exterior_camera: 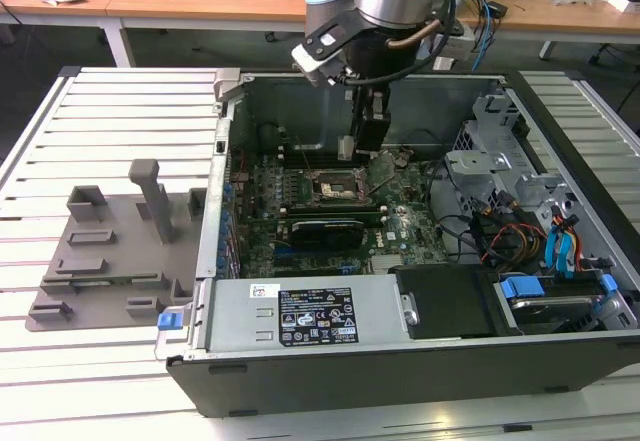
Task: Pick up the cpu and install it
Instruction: 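Place the cpu into insertion slot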
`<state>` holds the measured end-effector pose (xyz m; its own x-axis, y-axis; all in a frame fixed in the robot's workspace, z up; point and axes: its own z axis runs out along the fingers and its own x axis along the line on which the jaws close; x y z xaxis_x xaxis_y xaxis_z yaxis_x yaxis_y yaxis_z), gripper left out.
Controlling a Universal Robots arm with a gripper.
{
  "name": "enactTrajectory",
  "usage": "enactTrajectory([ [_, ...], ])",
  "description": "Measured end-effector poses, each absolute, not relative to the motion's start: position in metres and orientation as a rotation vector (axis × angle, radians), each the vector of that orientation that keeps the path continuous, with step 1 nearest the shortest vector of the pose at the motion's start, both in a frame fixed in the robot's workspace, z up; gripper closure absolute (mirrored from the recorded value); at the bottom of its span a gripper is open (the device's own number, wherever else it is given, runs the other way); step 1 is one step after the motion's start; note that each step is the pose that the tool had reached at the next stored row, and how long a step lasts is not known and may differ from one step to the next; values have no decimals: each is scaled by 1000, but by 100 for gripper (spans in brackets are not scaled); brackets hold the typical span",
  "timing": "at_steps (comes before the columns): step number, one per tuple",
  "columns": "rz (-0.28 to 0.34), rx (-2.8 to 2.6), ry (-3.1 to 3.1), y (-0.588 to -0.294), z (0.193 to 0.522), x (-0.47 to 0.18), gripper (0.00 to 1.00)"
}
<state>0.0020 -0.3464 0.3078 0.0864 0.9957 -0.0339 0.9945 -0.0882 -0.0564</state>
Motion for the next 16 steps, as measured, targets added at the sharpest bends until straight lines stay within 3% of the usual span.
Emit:
enactTrajectory([
  [16,106,-1999,-2412,-346,307,2,45],
])
